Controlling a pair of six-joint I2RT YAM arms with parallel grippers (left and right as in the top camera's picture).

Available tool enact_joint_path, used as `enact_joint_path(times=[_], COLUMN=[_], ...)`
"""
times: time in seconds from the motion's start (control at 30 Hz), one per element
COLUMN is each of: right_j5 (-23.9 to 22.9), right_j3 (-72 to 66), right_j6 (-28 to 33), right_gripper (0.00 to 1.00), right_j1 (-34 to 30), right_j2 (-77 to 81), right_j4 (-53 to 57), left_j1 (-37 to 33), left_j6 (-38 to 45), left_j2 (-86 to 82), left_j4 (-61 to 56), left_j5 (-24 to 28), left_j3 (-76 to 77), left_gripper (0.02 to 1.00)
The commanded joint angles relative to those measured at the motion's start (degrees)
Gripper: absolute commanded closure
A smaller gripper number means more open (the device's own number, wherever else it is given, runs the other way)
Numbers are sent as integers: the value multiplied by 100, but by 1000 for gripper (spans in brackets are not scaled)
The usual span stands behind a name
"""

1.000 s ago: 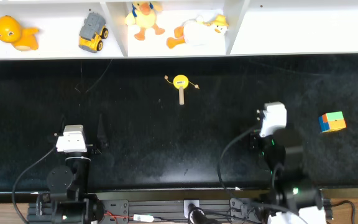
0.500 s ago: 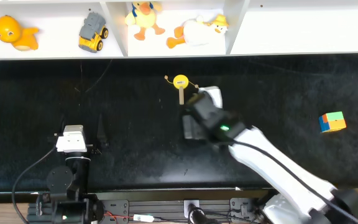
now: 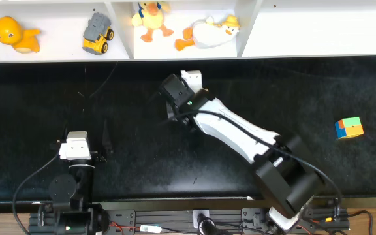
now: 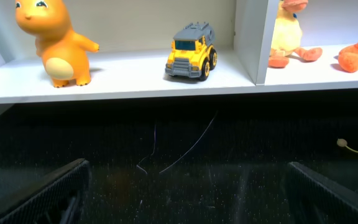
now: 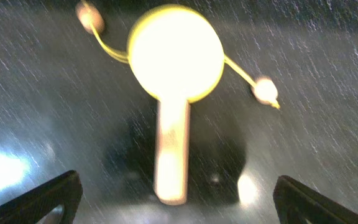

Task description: Store Toys

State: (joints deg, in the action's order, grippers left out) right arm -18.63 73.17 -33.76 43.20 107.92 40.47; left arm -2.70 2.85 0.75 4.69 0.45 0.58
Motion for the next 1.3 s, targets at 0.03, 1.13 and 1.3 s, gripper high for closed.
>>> enact_joint_path(times=[0.03, 1.13, 1.3], right_j5=[-177, -28, -201], right_j3=[337, -219, -1534], right_j6=[-103, -396, -363], right_gripper=[51, 921, 930], right_j1=[33, -280, -691], right_j2=[264, -776, -2291], right_j4=[-92, 603, 463], left_j1=[20, 20, 20], left_j6=[-125, -125, -125], left_j2=[-59, -59, -59], left_j4=[0, 0, 0], left_j5=[74, 74, 74], left_j3=[-13, -13, -13], left_gripper=[20, 20, 20])
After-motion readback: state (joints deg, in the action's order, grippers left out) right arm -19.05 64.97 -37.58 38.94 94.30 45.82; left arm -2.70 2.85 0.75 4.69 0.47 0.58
